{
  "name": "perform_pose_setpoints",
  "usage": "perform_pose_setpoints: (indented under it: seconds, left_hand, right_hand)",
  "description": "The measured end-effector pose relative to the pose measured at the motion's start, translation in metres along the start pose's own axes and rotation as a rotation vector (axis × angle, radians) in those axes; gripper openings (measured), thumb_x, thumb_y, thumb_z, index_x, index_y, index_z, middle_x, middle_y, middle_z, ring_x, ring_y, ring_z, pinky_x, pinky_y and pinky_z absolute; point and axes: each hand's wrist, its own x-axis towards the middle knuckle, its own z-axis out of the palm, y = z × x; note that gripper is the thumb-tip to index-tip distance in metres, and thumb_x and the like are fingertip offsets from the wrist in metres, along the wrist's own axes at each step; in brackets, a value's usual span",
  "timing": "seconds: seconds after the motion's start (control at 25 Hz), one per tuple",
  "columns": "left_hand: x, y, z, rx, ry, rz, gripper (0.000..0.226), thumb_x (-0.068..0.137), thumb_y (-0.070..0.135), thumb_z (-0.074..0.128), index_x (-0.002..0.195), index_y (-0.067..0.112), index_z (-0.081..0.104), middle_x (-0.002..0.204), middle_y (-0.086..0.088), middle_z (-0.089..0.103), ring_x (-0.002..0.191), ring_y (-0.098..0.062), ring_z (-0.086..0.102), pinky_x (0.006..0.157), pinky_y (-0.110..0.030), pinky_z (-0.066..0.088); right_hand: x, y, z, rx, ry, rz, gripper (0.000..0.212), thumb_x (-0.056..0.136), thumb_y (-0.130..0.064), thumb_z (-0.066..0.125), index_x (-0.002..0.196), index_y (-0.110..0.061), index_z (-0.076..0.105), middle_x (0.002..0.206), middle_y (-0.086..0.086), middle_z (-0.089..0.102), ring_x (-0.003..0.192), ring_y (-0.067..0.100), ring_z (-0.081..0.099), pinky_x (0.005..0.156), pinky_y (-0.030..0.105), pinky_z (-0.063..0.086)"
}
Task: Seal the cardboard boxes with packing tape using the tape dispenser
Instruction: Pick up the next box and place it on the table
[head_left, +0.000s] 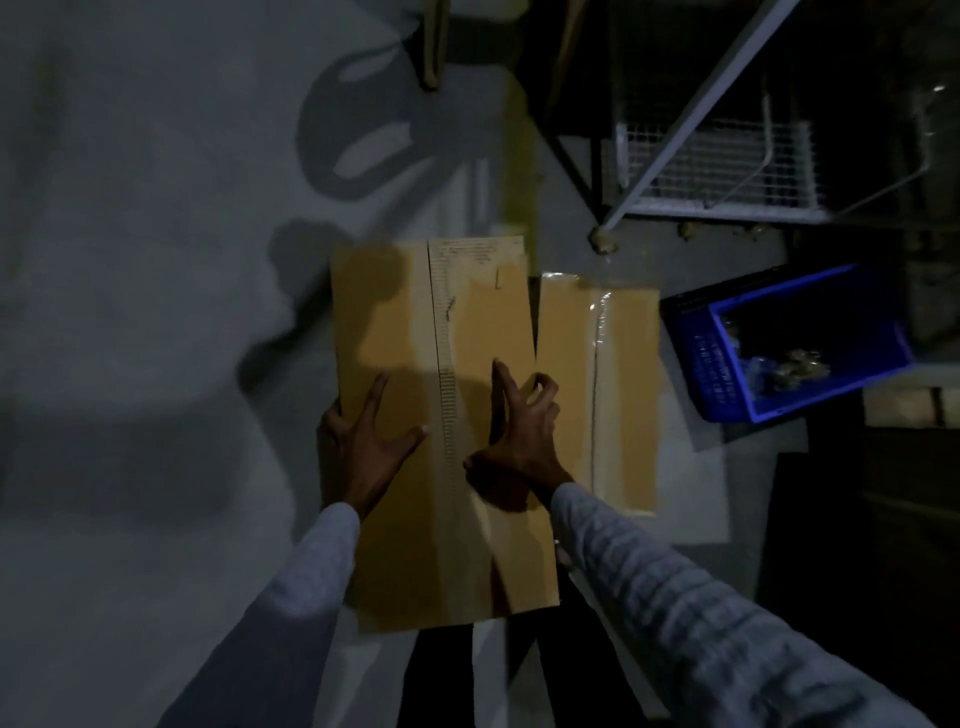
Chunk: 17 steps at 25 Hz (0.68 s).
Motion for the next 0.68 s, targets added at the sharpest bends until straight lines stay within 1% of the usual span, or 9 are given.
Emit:
perform_pose_setpoints:
  seconds: [0.08,0.12,0.24,0.32,0.44,0.56,0.68]
  left_hand:
    - [-0.045,0.034,-0.04,0.043,-0.015,0.061,0.094,0.072,0.073,0.074,0.144,0.075,0.012,0.153,-0.01,0.02,0.131,-0.047,0.039,0.106,-0.058,0.044]
    - [-0.069,0.051,-0.06,0.066,-0.03,0.087,0.094,0.073,0.071,0.074,0.144,0.075,0.012,0.153,-0.01,0.02,0.131,-0.047,0.039,0.104,-0.059,0.043]
    - [-0.122,0.09,-0.1,0.115,-0.076,0.139,0.094,0.073,0.066,0.077,0.145,0.074,0.016,0.156,-0.011,0.015,0.135,-0.046,0.03,0.109,-0.064,0.035]
    - [-0.146,0.114,-0.118,0.163,-0.109,0.201,0.095,0.073,0.065,0.078,0.146,0.071,0.018,0.156,-0.013,0.015,0.136,-0.047,0.029,0.111,-0.063,0.03]
    - [-0.183,0.148,-0.133,0.209,-0.157,0.276,0.095,0.071,0.067,0.078,0.147,0.069,0.021,0.154,-0.012,0.016,0.136,-0.046,0.028,0.114,-0.06,0.027]
    - [-0.228,0.18,-0.138,0.276,-0.178,0.386,0.098,0.068,0.073,0.077,0.147,0.069,0.019,0.154,-0.014,0.015,0.136,-0.049,0.03,0.113,-0.059,0.032]
    - [-0.268,0.203,-0.138,0.343,-0.169,0.459,0.098,0.068,0.076,0.075,0.149,0.068,0.019,0.158,-0.019,0.012,0.139,-0.052,0.027,0.113,-0.061,0.033]
  right_hand:
    - [-0.048,-0.024,-0.038,0.002,0.001,0.042,0.145,0.049,-0.035,0.103,0.159,-0.049,0.011,0.161,0.016,-0.006,0.142,0.052,0.016,0.112,0.069,0.034]
    - [-0.075,-0.035,-0.057,0.016,0.007,0.064,0.144,0.05,-0.034,0.103,0.16,-0.049,0.011,0.162,0.017,-0.006,0.143,0.052,0.015,0.113,0.068,0.032]
    - [-0.144,-0.052,-0.092,0.013,0.059,0.099,0.145,0.049,-0.04,0.102,0.16,-0.047,0.01,0.158,0.019,0.007,0.141,0.051,0.019,0.112,0.067,0.033]
    - [-0.185,-0.056,-0.113,0.029,0.118,0.109,0.146,0.047,-0.047,0.102,0.161,-0.043,0.009,0.152,0.018,0.014,0.137,0.048,0.023,0.11,0.065,0.035]
    - [-0.24,-0.052,-0.141,0.038,0.197,0.119,0.147,0.046,-0.056,0.099,0.161,-0.041,0.01,0.146,0.017,0.02,0.133,0.045,0.028,0.11,0.059,0.036]
    - [-0.293,-0.039,-0.164,0.075,0.298,0.139,0.147,0.044,-0.062,0.097,0.16,-0.042,0.01,0.142,0.016,0.023,0.133,0.044,0.03,0.11,0.056,0.036]
    - [-0.34,-0.022,-0.183,0.094,0.382,0.149,0.145,0.043,-0.065,0.096,0.16,-0.042,0.012,0.141,0.017,0.024,0.134,0.044,0.031,0.111,0.056,0.038]
